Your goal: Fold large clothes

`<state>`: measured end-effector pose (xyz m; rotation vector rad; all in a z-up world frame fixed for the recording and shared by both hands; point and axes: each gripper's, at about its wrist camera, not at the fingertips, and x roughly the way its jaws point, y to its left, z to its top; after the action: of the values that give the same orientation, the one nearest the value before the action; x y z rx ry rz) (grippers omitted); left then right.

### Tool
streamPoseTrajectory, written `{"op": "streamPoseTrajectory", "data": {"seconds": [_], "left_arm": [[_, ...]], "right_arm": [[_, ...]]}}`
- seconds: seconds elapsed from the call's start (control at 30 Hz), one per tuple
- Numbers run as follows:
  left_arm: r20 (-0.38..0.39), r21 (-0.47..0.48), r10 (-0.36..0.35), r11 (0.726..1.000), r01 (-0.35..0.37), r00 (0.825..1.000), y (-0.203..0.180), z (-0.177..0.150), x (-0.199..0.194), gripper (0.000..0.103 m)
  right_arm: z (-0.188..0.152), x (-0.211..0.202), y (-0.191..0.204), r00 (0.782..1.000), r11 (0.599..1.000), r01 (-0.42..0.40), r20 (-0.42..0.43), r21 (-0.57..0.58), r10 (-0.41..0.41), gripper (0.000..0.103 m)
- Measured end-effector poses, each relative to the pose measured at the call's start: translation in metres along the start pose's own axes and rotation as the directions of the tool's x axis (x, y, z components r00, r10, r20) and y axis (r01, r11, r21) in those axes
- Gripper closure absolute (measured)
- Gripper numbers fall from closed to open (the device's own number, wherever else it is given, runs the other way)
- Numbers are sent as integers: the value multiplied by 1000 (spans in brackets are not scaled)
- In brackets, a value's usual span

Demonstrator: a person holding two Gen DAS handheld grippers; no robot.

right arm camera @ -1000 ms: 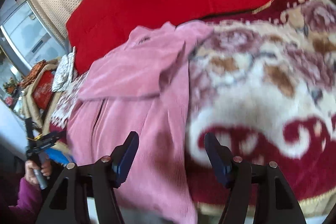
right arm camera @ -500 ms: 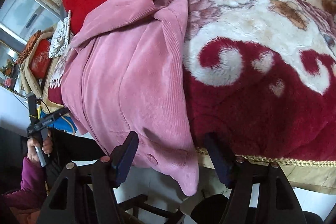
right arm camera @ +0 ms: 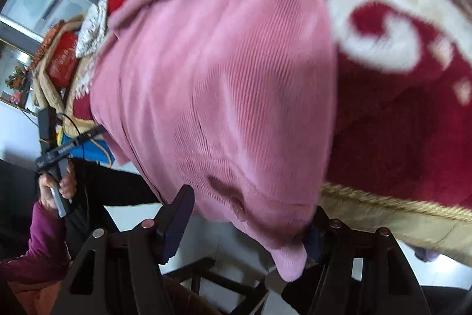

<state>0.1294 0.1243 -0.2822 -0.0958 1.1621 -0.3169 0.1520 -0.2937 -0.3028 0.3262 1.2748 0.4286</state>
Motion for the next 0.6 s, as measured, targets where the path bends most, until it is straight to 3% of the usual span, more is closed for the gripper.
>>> {"op": "streamPoseTrajectory", "data": {"seconds": [0.03, 0.1, 0.13, 0.2, 0.23, 0.33, 0.4, 0.47, 0.5, 0.53, 0.6], "left_arm": [[1, 15, 0, 1000, 0, 1000, -4, -1, 1, 43], [5, 48, -39, 998, 39, 999, -12, -3, 1, 44], [9, 57, -55, 997, 54, 998, -14, -4, 0, 51], [15, 79, -63, 995, 62, 998, -18, -7, -1, 66], [15, 80, -66, 995, 64, 998, -18, -7, -1, 68], [7, 60, -74, 995, 74, 997, -13, -8, 1, 66], [-17, 48, -63, 997, 64, 998, -5, -9, 8, 54], [-50, 55, -52, 997, 55, 997, -5, -10, 17, 55], [-53, 63, -51, 997, 54, 997, -6, -11, 19, 65], [-52, 66, -67, 995, 70, 996, -8, -12, 19, 81], [-33, 82, -86, 993, 88, 996, -12, -13, 14, 90]], "right_arm": [[-1, 6, 3, 1000, 1000, -2, -14, -6, 2, 36], [-2, 15, 10, 999, 999, -10, -33, -35, 9, 57], [-3, 14, 18, 1000, 997, -9, -17, -73, 7, 73], [-5, 6, 24, 999, 994, -21, 23, -108, 24, 75], [-6, 3, 24, 999, 994, -26, 39, -106, 30, 77], [-5, 9, 16, 1000, 998, 1, 26, -69, 1, 76], [-3, 19, 12, 1000, 1000, -9, -12, -20, 9, 75], [-1, 19, 21, 1000, 999, -5, -1, -44, 5, 74], [-3, 17, 24, 1000, 998, -2, 11, -68, 3, 74], [-4, 14, 29, 1000, 996, -8, 28, -90, 11, 78], [-7, 4, 36, 998, 993, -40, 49, -111, 46, 90]]}}
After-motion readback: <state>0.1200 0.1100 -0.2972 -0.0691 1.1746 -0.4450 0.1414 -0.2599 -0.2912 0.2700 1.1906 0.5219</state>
